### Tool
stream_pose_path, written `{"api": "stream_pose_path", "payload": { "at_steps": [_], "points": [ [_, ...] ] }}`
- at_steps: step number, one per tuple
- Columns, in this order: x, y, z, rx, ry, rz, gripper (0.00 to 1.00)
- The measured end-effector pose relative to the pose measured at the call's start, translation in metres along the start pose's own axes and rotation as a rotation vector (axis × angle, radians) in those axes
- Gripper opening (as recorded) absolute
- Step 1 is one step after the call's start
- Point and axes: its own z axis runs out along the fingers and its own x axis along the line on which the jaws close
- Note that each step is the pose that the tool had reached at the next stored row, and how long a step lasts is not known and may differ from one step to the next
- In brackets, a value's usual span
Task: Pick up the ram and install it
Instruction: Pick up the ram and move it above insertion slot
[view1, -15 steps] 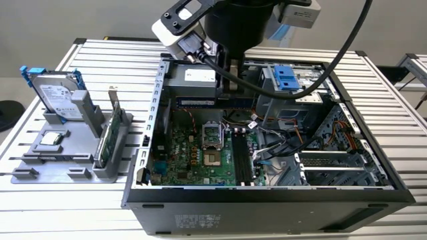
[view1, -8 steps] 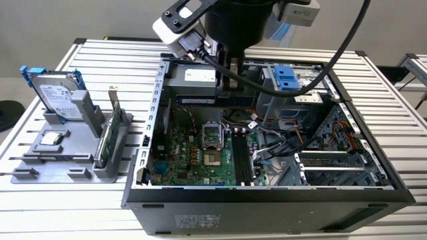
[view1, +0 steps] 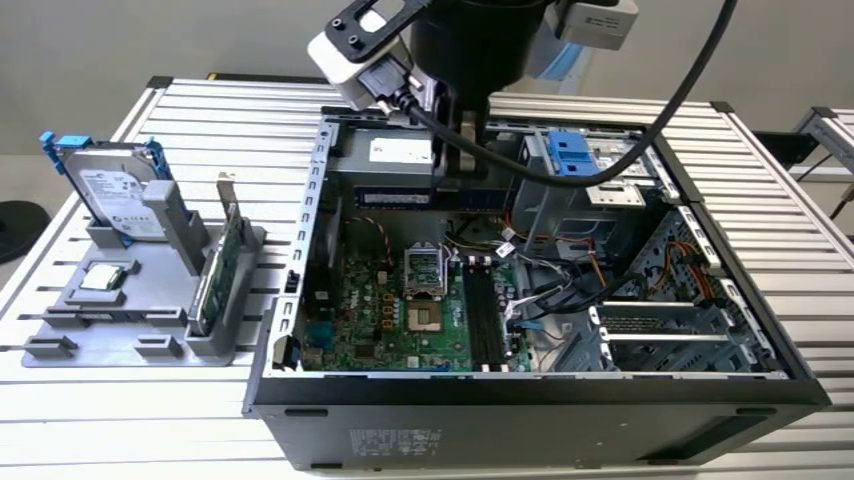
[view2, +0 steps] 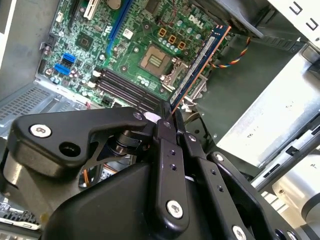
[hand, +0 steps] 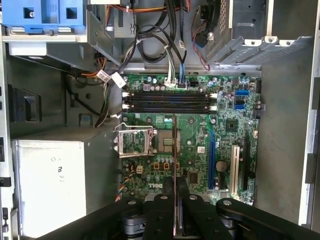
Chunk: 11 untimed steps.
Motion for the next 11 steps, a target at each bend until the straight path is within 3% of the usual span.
{"api": "stream_pose_path", "payload": {
  "at_steps": [11],
  "points": [
    [0.0013, 0.0003, 0.0000, 0.0000, 0.0000, 0.000, 0.00]
  ]
}}
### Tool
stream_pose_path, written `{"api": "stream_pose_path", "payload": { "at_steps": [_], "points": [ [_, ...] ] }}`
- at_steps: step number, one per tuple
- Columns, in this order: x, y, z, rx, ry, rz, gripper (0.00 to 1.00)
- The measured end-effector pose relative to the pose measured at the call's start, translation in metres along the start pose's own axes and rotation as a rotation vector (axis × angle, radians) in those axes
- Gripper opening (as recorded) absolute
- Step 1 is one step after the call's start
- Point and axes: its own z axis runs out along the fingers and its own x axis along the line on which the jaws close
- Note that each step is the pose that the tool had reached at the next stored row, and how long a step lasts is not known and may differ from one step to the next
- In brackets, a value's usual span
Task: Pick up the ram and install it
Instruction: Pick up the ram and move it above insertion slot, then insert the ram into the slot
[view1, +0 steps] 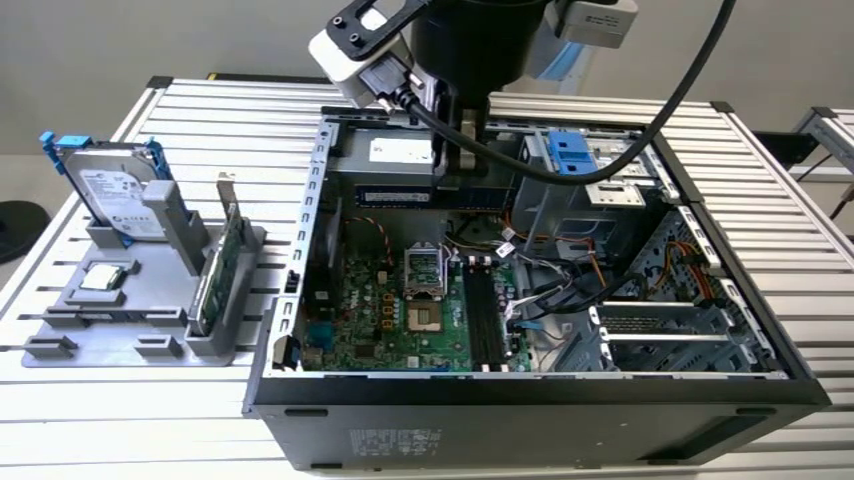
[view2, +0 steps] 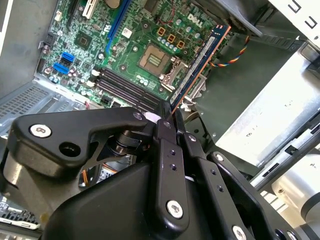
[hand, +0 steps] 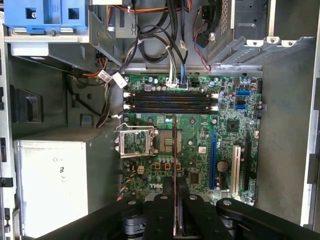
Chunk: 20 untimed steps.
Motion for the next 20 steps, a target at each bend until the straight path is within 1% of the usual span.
{"api": "stream_pose_path", "payload": {
  "at_steps": [14, 17, 20],
  "points": [
    [0.0004, 0.0001, 0.0001, 0.0000, 0.0001, 0.000, 0.00],
    [0.0014, 0.0019, 0.0001, 0.0000, 0.0000, 0.000, 0.00],
    [0.0026, 0.0052, -0.0001, 0.0001, -0.0001, 0.000, 0.00]
  ]
}}
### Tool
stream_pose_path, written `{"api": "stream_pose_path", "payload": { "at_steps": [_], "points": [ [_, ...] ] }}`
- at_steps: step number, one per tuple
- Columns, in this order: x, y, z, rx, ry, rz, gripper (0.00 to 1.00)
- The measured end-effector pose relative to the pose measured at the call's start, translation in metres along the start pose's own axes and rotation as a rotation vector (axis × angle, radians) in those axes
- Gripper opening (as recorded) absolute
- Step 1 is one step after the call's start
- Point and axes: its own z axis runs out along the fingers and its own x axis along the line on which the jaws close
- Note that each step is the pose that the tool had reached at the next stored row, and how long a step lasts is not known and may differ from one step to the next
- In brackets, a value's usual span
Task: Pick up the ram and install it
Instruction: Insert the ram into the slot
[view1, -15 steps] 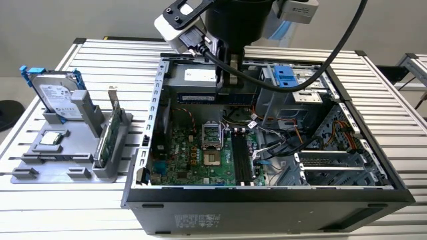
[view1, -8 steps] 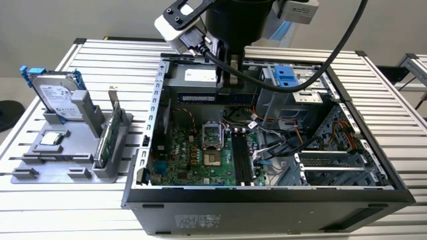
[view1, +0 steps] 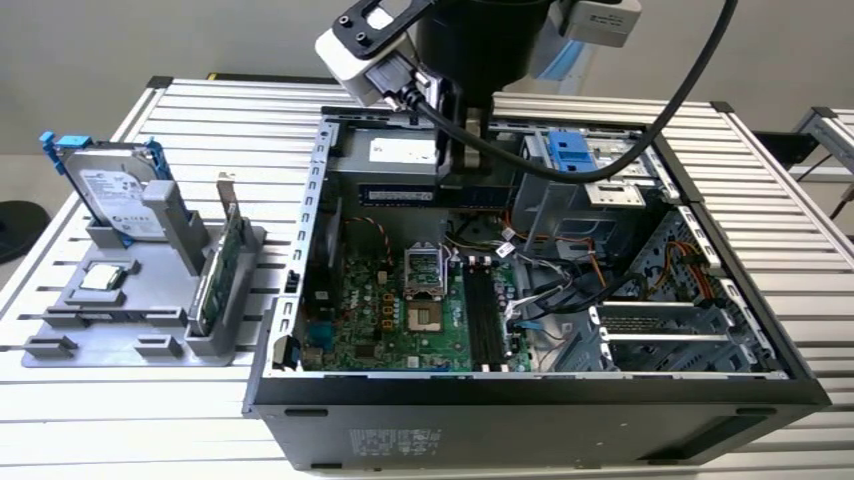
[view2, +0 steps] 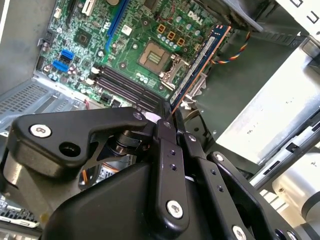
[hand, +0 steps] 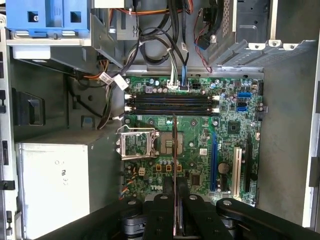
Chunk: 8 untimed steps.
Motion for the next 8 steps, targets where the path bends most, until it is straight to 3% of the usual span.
{"api": "stream_pose_path", "payload": {
  "at_steps": [8],
  "points": [
    [0.0025, 0.0061, -0.0001, 0.0001, 0.0005, 0.017, 0.00]
  ]
}}
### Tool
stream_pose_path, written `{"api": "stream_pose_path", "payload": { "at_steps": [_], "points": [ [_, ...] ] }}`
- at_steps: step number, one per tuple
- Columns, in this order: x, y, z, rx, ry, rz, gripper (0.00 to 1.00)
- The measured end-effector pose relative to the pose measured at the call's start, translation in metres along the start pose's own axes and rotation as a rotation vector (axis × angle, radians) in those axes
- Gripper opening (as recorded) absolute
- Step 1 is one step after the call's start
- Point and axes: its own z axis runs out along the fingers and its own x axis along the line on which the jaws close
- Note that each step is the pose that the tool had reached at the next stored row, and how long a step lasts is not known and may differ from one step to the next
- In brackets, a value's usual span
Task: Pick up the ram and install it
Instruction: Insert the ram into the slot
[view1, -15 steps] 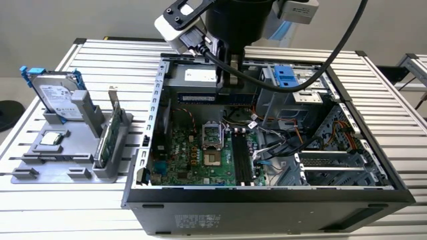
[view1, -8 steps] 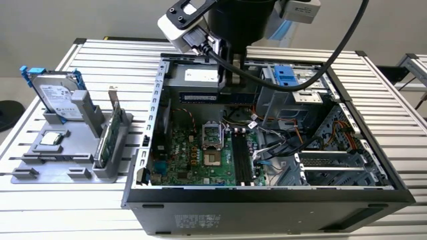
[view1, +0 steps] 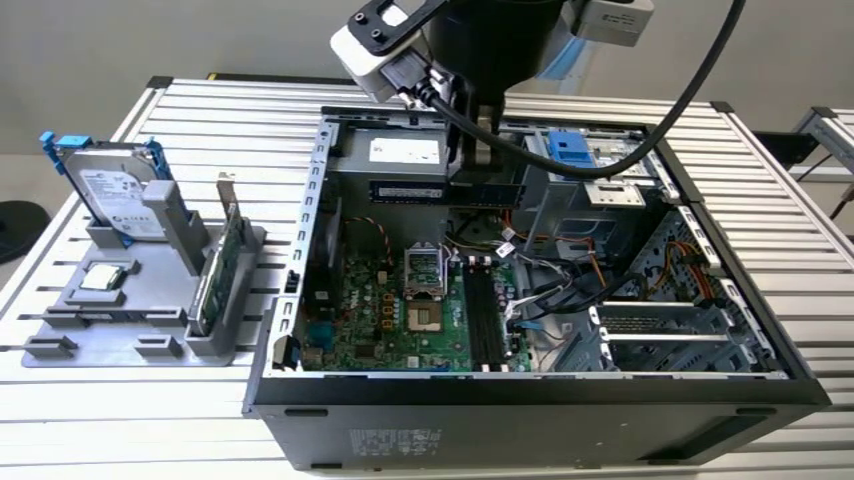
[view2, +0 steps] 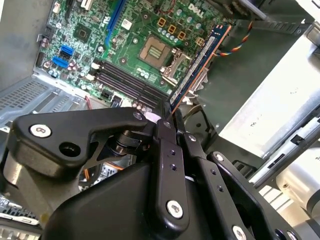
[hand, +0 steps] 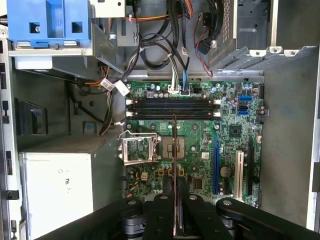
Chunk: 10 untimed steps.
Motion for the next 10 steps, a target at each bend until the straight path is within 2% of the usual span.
{"api": "stream_pose_path", "payload": {
  "at_steps": [10],
  "points": [
    [0.0000, 0.0005, 0.0000, 0.0043, -0.0005, 0.000, 0.00]
  ]
}}
